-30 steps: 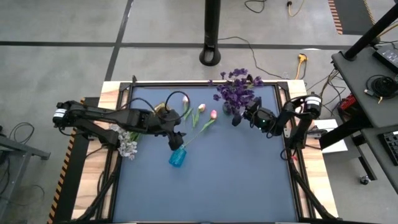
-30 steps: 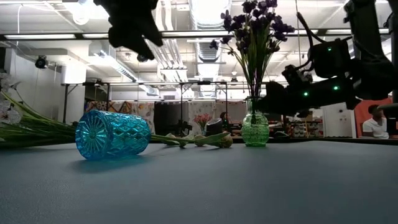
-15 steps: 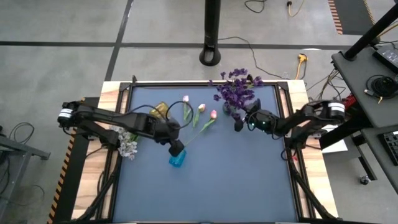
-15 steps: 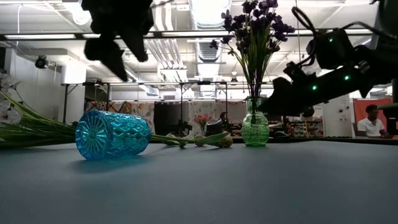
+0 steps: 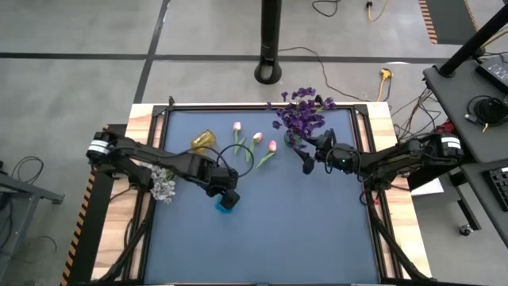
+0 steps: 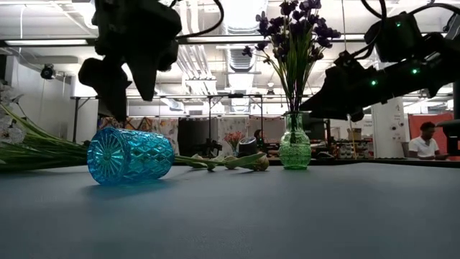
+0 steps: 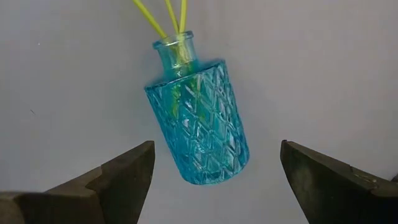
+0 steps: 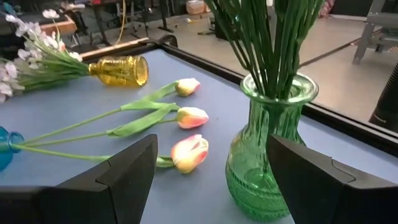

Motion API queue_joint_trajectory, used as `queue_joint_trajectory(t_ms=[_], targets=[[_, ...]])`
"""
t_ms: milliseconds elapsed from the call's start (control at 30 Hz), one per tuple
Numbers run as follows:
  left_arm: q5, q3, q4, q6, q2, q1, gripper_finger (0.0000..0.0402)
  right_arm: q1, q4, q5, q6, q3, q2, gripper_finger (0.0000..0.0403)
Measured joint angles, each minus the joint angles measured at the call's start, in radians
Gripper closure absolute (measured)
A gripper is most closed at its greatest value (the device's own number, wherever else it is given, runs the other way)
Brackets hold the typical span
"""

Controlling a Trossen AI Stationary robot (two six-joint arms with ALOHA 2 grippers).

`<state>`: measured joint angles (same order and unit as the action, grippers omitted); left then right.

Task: Sort flowers into vase by color
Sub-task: Put the blue vase with flowers on the table

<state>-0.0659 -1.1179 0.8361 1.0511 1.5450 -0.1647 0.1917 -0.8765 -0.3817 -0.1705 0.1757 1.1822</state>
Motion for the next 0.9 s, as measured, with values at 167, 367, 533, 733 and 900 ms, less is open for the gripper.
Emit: queue_joint_trajectory(t_ms=[167, 367, 533, 733, 900], targets=[[0.005, 0.0, -0.023, 0.014, 0.044, -0.01, 0.0072, 0.0, 0.016, 0.002, -0.001, 0.0, -0.002, 0.011], [0.015, -0.03, -0.022, -0.011, 0.107, -0.011, 0.0072, 0.0, 0.017, 0.016, -0.003, 0.0, -0.001, 0.011], [0.031, -0.08, 0.015, -0.04, 0.16, -0.011, 0.0072, 0.0, 0.022, 0.016, -0.005, 0.0, -0.002, 0.011], [0.058, -0.118, 0.074, -0.047, 0.215, -0.014, 0.0072, 0.0, 0.032, 0.019, -0.006, 0.0, -0.002, 0.011], [0.078, -0.118, 0.07, -0.044, 0.243, -0.016, 0.0072, 0.0, 0.034, 0.019, -0.006, 0.0, -0.002, 0.011]])
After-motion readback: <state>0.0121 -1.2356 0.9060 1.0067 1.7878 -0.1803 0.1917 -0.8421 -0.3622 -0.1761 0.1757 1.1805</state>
